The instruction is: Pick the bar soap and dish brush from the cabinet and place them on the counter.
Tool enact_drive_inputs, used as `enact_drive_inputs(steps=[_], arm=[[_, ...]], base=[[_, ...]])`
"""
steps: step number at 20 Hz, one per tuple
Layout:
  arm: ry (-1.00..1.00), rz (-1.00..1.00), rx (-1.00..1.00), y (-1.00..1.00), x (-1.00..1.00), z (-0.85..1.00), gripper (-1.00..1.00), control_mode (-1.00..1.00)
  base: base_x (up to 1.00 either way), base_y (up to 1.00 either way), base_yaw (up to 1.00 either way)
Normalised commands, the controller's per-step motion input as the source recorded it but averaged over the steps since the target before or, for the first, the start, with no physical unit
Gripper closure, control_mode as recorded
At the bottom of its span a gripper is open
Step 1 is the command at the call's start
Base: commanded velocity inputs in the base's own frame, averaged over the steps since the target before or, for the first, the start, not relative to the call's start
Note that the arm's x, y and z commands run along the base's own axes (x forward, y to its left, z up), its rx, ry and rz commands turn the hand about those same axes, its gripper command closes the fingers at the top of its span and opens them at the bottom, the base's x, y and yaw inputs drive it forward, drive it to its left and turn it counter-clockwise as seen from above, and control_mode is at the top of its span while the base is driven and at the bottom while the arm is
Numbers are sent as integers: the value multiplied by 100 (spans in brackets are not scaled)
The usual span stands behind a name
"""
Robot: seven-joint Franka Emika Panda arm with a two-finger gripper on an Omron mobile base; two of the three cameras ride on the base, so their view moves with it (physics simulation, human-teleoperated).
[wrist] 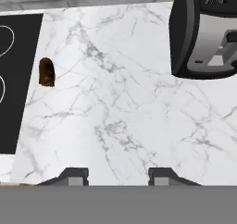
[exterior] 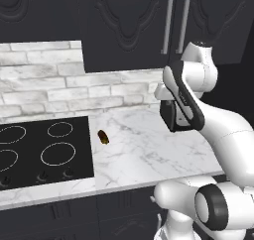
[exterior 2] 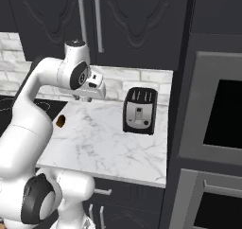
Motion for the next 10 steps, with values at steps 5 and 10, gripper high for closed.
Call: enact_drive_inputs(steps=[5,10], arm=[[-4,0,0,-2,0,3,-100,-100],[-5,0,0,-14,0,18,-100,-100]], base=[[0,0,0],[0,0,0]])
